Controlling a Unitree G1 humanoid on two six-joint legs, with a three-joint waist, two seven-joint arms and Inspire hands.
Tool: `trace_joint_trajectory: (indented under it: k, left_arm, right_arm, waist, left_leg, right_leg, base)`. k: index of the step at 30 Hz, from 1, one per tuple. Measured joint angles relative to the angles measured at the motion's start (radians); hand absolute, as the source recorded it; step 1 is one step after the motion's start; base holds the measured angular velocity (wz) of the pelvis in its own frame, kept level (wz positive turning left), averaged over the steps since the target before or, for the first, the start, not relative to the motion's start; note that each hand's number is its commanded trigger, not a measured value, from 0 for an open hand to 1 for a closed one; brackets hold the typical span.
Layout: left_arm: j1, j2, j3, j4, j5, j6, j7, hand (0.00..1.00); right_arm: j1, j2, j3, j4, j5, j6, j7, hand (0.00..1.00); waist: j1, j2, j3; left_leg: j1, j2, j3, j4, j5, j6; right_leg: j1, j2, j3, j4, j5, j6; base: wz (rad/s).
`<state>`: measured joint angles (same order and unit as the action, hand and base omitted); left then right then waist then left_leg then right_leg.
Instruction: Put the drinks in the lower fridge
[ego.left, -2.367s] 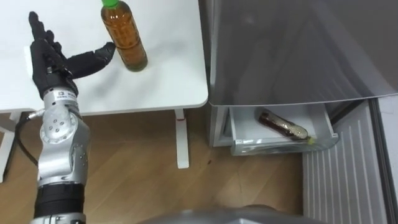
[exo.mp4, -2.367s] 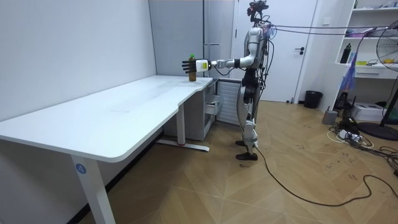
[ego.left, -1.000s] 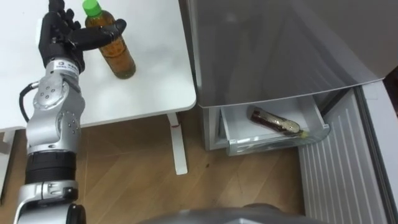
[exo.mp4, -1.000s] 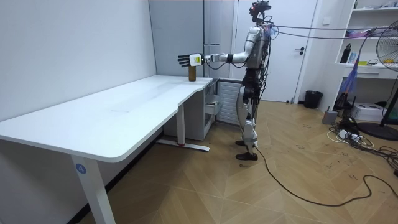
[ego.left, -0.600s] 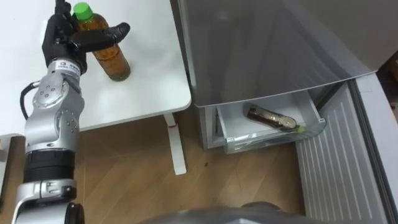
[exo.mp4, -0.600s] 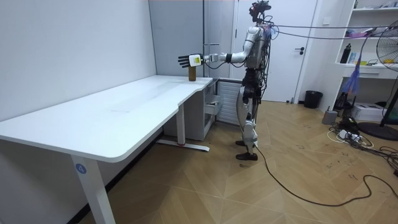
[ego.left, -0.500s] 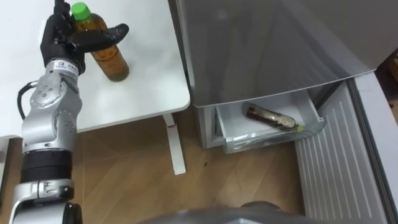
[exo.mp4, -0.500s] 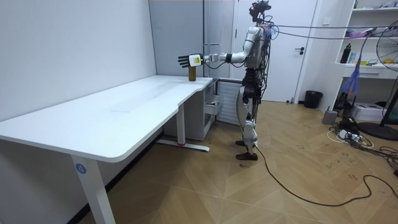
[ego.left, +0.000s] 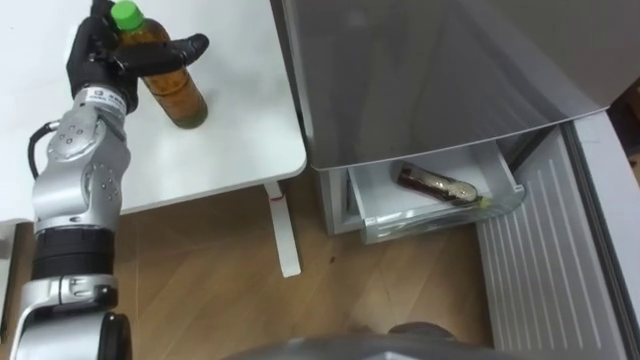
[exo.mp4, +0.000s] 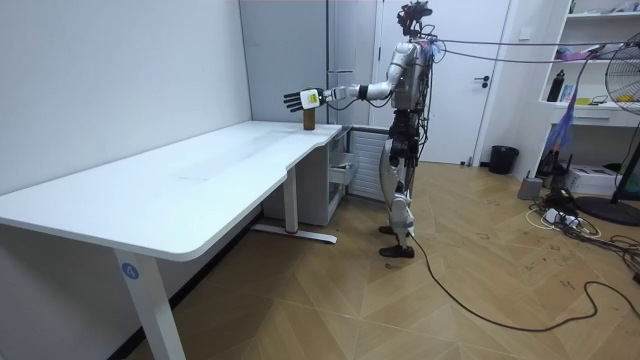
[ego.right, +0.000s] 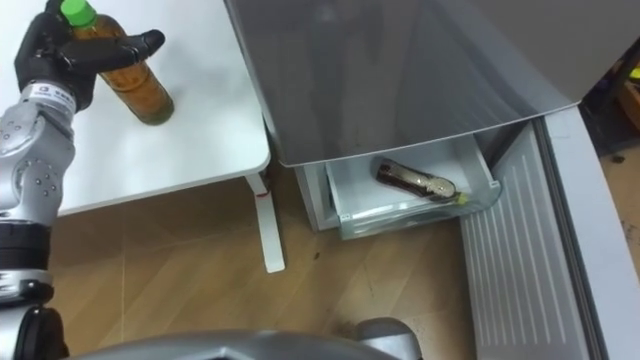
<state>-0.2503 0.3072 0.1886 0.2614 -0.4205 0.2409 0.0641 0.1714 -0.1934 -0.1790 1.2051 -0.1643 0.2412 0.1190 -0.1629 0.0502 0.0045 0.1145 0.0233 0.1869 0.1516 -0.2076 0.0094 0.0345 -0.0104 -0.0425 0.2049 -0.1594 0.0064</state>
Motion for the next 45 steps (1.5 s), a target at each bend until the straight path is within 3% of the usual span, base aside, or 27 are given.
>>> trace_joint_trajectory:
  k: [3,4,5,6,8,45]
  left_arm:
    - [-0.001,0.0,-0.004,0.018,0.0,0.002,-0.009,0.0]
    - [-0.001,0.0,-0.004,0.018,0.0,0.002,-0.01,0.1]
    - [-0.001,0.0,-0.004,0.019,0.0,0.002,-0.013,0.31]
    - [-0.001,0.0,-0.004,0.02,0.0,0.002,-0.014,0.62]
    - [-0.001,0.0,-0.004,0.02,0.0,0.002,-0.017,1.0]
    - [-0.001,0.001,-0.03,0.069,0.001,0.024,-0.054,1.0]
  right_arm:
    - [0.001,0.0,0.0,-0.006,0.001,0.0,-0.002,0.0]
    - [0.002,0.0,0.0,-0.008,0.001,0.0,-0.004,0.0]
    - [0.007,0.0,0.0,-0.011,0.0,0.0,-0.006,0.0]
    - [0.008,0.0,0.0,-0.011,0.0,0.0,-0.006,0.0]
    - [0.009,0.0,0.0,-0.01,0.0,0.0,-0.006,0.0]
    - [0.013,0.0,0.002,-0.03,0.0,-0.001,-0.002,0.0]
  waist:
    - [-0.002,0.0,0.0004]
    - [-0.002,0.001,0.0006]
    - [-0.001,0.001,0.0004]
    - [-0.001,0.002,-0.0001]
    - [-0.001,0.003,-0.0008]
    - [-0.002,0.004,0.0036]
  left_leg:
    - [0.0,0.0,0.001,0.0,0.0,0.0]
    - [0.0,0.0,0.001,0.0,-0.001,0.001]
    - [0.0,0.0,0.001,0.0,-0.001,0.001]
    - [0.0,0.0,0.001,0.0,-0.001,0.001]
    - [0.001,0.0,0.001,0.0,-0.001,0.001]
    - [0.001,-0.001,0.001,0.003,-0.001,0.001]
  right_leg:
    - [-0.001,0.0,0.001,0.0,0.0,0.0]
    - [-0.001,0.0,0.001,0.0,0.0,0.0]
    - [-0.001,0.0,0.001,0.0,0.0,0.0]
    - [-0.001,0.0,0.002,0.0,0.0,0.0]
    - [0.0,0.0,0.003,-0.001,0.0,0.0]
    - [-0.001,0.001,0.01,0.0,-0.002,0.0]
  base:
    - [0.0]
    - [0.0]
    - [0.0]
    - [0.0]
    - [0.0]
    - [0.0]
